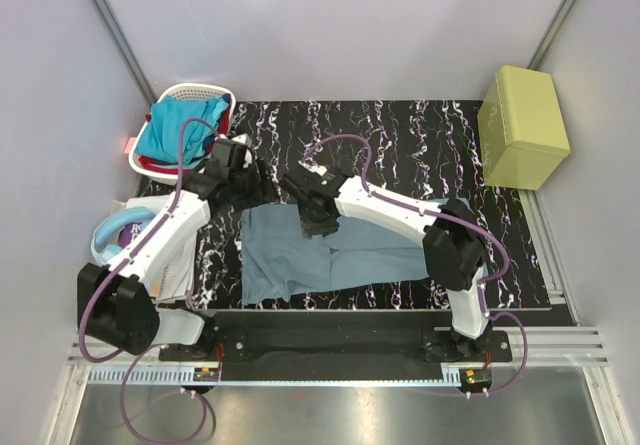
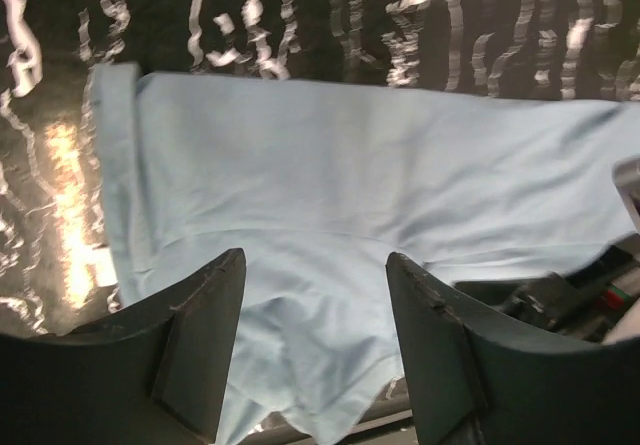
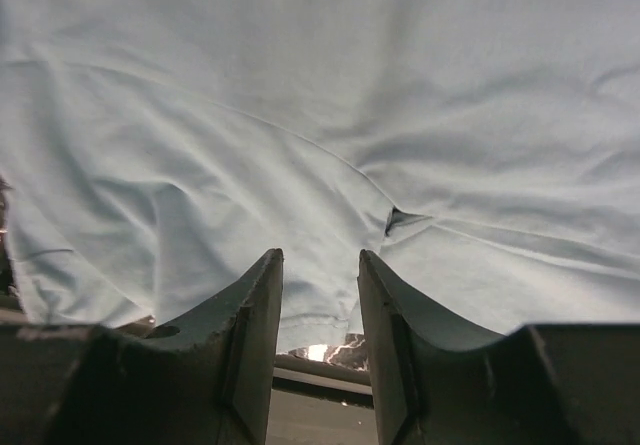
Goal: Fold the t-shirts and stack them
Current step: Fold the other side of the tshirt into a rectangle, then rotate the tshirt 90 degrees
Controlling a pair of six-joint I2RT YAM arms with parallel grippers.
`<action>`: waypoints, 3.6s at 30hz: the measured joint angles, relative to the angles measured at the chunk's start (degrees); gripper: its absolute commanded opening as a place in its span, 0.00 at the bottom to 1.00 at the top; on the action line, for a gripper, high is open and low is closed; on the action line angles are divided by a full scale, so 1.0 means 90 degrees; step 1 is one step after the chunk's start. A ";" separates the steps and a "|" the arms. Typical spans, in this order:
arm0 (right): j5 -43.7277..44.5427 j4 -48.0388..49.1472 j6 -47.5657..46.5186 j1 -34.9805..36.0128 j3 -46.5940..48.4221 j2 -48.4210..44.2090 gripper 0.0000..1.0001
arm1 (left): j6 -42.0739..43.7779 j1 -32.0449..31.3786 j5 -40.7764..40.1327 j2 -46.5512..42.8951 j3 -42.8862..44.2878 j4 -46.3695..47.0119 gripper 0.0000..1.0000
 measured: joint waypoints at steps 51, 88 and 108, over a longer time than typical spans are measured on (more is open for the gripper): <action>0.0374 0.0148 0.0092 -0.2518 -0.1093 -0.1234 0.44 | -0.0488 -0.1581 0.0668 0.1474 -0.1025 -0.0442 0.81; 0.0265 0.0335 -0.0080 -0.2516 -0.1717 -0.1902 0.44 | -0.0255 -0.0529 -0.0204 0.2093 -0.0716 -0.0500 0.00; 0.0240 0.0163 0.0270 -0.2516 -0.3254 -0.2866 0.46 | 0.0066 -0.0138 0.0695 0.3849 0.1129 -0.2120 0.00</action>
